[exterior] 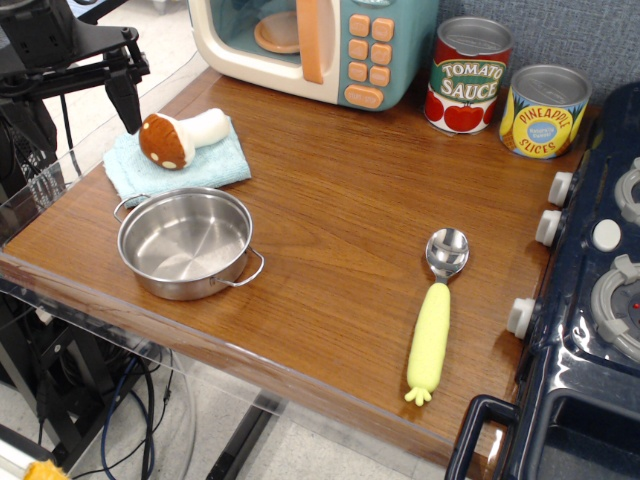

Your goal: Move the plate from the top of the table to the bottom left of the table.

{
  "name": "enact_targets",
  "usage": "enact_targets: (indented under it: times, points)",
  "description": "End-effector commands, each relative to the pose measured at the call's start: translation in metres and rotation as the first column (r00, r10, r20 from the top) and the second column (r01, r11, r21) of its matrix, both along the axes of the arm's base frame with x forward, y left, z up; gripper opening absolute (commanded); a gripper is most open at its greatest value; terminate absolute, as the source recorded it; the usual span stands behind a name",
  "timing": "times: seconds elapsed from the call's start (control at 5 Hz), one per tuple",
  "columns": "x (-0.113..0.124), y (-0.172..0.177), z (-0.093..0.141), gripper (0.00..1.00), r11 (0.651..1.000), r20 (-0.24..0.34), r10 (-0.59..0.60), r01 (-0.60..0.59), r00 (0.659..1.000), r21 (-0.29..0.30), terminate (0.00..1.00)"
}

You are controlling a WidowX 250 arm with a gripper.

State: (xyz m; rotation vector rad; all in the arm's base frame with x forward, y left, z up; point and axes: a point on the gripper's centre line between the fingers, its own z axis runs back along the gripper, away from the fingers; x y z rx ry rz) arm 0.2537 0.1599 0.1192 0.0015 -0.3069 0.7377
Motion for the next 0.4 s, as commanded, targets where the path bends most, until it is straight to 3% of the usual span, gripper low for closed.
enact_targets:
  times: [0.0, 0.2]
  points:
    - [-0.0001, 0.0056, 0.0214, 1.00, 0.999, 0.051, 0.008, -0.010, 0.999, 0.033, 0.00]
    - [-0.0001, 0.0056, 0.0214, 1.00, 0.999, 0.051, 0.008, -0.010, 0.999, 0.033, 1.00]
